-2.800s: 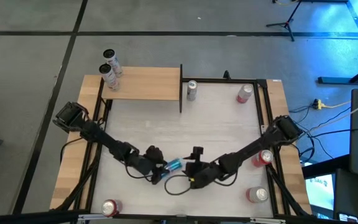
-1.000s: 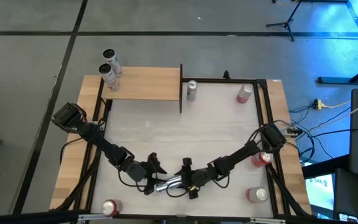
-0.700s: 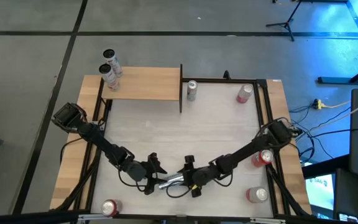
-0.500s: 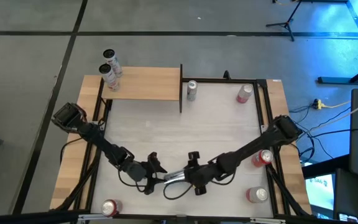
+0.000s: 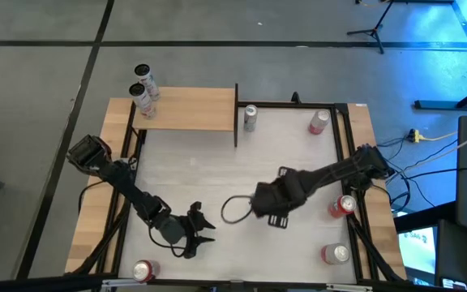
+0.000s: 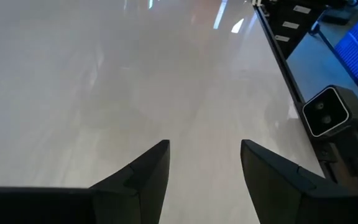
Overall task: Place canned beverage on shelf
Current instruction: Put the bottom blue soda can on the shelf
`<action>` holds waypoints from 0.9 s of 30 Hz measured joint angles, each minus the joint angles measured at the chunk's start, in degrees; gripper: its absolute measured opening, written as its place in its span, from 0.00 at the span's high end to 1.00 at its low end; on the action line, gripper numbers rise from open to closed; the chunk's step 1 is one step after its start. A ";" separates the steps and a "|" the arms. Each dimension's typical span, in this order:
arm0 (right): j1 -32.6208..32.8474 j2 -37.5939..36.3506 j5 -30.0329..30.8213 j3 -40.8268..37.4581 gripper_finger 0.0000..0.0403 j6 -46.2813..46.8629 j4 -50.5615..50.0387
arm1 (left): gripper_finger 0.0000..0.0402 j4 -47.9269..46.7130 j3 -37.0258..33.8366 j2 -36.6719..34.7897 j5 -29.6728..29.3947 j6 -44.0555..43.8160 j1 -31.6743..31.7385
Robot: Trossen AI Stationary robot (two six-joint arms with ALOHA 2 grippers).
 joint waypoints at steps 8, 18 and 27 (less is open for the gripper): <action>-3.92 0.07 -15.10 -5.98 0.46 3.64 0.66 | 0.53 0.02 0.00 0.00 -1.01 0.02 -0.39; -4.44 0.09 -20.62 -13.89 0.46 8.09 0.46 | 0.53 0.11 0.00 0.00 -1.30 0.02 -0.39; -4.54 0.11 -21.98 -17.66 0.38 8.03 4.39 | 0.53 0.17 -0.02 0.00 -1.34 0.02 -0.39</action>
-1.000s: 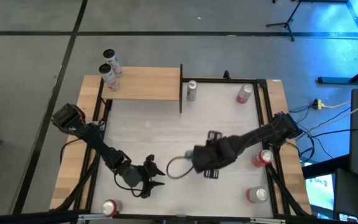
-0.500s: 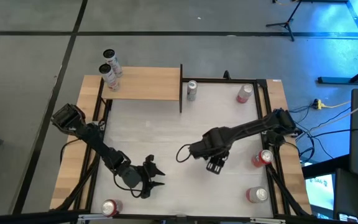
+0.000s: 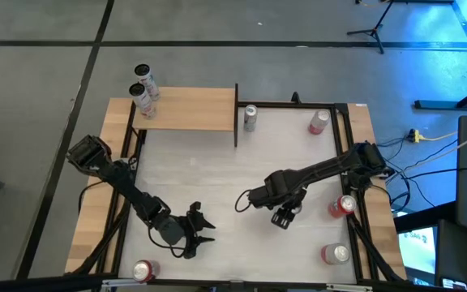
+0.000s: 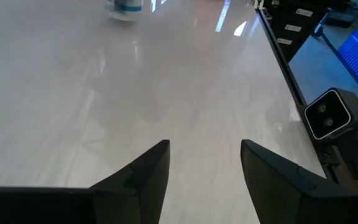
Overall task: Place canned beverage on shelf
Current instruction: Put the bottom blue soda can on the shelf
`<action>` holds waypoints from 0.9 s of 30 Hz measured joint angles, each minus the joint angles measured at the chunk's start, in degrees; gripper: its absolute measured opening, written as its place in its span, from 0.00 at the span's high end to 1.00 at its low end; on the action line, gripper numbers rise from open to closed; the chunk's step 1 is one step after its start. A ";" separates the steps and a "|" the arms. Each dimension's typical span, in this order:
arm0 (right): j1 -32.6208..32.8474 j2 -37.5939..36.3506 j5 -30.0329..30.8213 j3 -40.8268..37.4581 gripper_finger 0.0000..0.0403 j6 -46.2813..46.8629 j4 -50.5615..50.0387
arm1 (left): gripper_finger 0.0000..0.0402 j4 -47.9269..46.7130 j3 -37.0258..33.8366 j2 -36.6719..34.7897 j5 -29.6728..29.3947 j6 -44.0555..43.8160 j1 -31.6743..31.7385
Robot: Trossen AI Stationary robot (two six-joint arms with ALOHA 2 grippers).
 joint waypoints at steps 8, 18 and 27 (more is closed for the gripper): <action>0.02 -0.08 1.41 -1.21 0.37 -1.81 3.54 | 0.53 0.04 -0.07 0.00 0.01 0.00 0.00; 0.02 0.09 3.45 -0.93 0.23 -3.90 8.59 | 0.53 0.02 -0.07 0.00 0.04 0.00 0.00; 2.14 -0.23 7.37 8.64 0.19 -6.75 6.40 | 0.53 0.20 -0.07 0.02 0.04 0.00 0.04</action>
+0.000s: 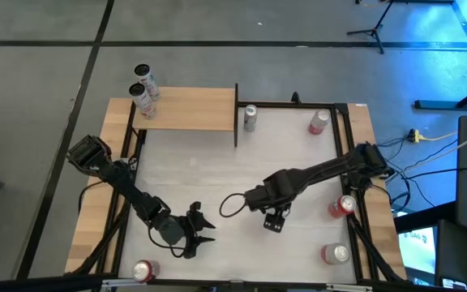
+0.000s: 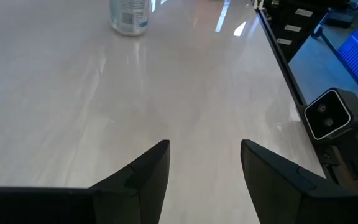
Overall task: Place canned beverage on shelf
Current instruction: Put the bottom blue soda can on the shelf
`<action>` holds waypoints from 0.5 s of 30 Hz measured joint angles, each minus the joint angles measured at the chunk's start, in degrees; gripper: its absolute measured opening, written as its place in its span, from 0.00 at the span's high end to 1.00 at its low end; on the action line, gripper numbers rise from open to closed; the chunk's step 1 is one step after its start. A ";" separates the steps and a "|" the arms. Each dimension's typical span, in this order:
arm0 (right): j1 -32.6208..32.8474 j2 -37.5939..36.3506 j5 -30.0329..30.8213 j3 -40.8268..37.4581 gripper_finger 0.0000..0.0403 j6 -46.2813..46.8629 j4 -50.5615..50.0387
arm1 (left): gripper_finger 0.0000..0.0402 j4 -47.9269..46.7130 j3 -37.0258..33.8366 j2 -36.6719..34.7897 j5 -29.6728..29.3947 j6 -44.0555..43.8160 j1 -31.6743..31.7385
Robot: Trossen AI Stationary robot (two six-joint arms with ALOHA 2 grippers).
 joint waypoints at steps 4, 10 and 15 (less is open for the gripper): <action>1.94 -0.10 6.17 3.70 0.19 0.29 -3.85 | 0.53 0.04 0.00 0.00 -0.50 0.00 0.02; 6.45 -0.49 11.68 4.67 0.19 3.14 -7.98 | 0.53 0.33 0.00 0.00 -1.78 -0.02 0.18; 12.75 -1.05 15.57 4.54 0.19 9.09 -10.40 | 0.53 2.72 0.00 0.00 -2.43 0.01 0.78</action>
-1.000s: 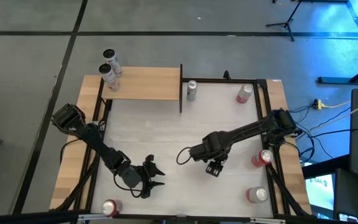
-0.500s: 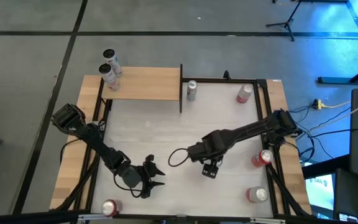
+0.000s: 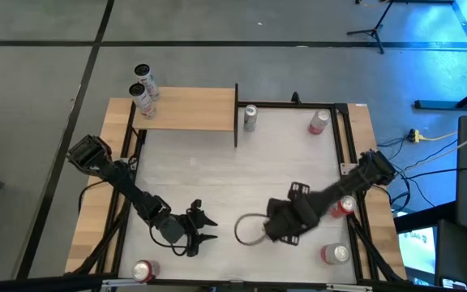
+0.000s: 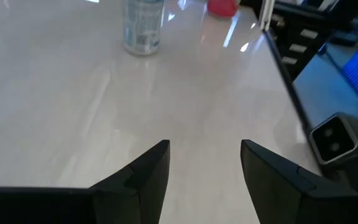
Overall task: Place canned beverage on shelf
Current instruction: Put the bottom blue soda can on the shelf
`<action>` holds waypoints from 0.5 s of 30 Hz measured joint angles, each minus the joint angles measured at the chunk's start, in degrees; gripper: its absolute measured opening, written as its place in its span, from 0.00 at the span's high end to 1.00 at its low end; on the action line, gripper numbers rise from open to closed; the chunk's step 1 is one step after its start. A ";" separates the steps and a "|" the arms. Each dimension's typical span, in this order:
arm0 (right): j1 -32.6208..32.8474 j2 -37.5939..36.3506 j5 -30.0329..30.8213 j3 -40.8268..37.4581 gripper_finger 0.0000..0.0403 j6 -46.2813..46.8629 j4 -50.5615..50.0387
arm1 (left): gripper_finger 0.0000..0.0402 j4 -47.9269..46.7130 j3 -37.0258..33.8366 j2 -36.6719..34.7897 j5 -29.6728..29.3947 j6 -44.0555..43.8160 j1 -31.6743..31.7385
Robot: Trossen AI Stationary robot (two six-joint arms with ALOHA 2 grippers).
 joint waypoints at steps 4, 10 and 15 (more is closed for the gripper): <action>5.32 -0.65 4.76 -2.59 0.19 4.59 0.05 | 0.53 1.93 0.00 0.04 0.04 0.08 0.86; 11.49 -2.97 13.66 -11.81 0.19 13.96 0.39 | 0.53 2.36 2.05 0.07 0.06 2.96 2.55; 15.16 -7.05 20.34 -22.88 0.19 24.54 4.41 | 0.53 2.28 6.25 2.46 1.64 8.36 4.57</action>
